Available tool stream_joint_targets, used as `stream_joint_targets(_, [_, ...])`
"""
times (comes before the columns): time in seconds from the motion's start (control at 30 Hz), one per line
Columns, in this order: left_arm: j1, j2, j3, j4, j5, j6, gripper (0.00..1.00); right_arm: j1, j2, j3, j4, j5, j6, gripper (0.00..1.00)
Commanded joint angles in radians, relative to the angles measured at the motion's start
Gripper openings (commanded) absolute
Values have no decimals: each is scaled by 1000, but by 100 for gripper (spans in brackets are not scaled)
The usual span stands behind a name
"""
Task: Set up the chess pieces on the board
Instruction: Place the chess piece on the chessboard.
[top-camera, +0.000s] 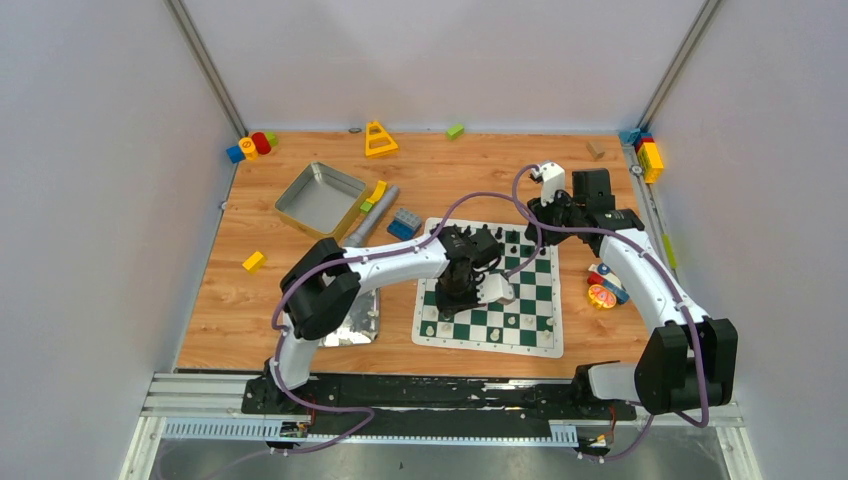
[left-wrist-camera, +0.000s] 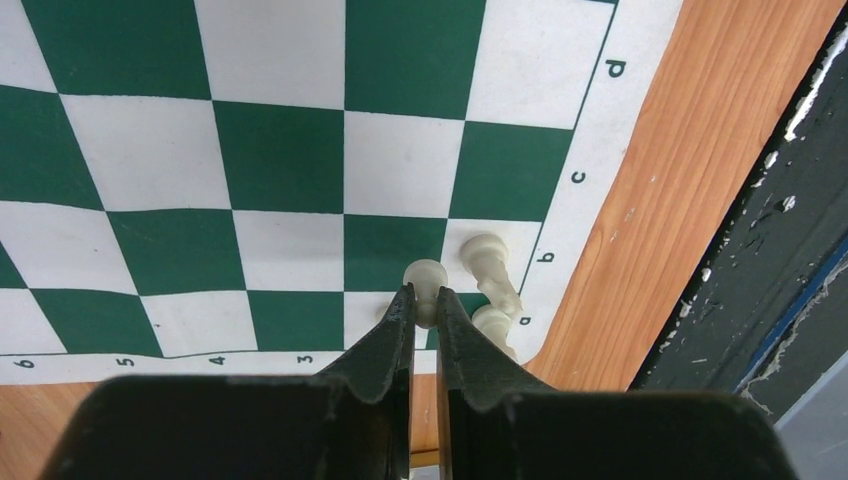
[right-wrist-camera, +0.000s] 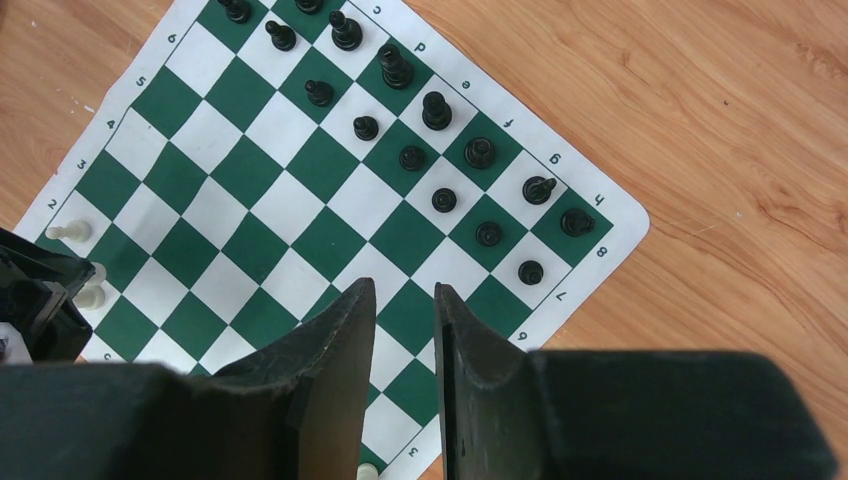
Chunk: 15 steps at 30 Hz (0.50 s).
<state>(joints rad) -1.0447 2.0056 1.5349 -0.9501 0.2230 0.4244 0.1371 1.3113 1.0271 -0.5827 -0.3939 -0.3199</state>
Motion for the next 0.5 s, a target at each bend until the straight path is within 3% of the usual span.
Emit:
stream_joint_targets(0.0, [1,16,34,17,-11,-12,15,4,-31,-12,36,-1,-11,29])
stream_joint_targets(0.47, [0,40,31,44,-38,-22,20,5,-29,-13,33,-6,-16,29])
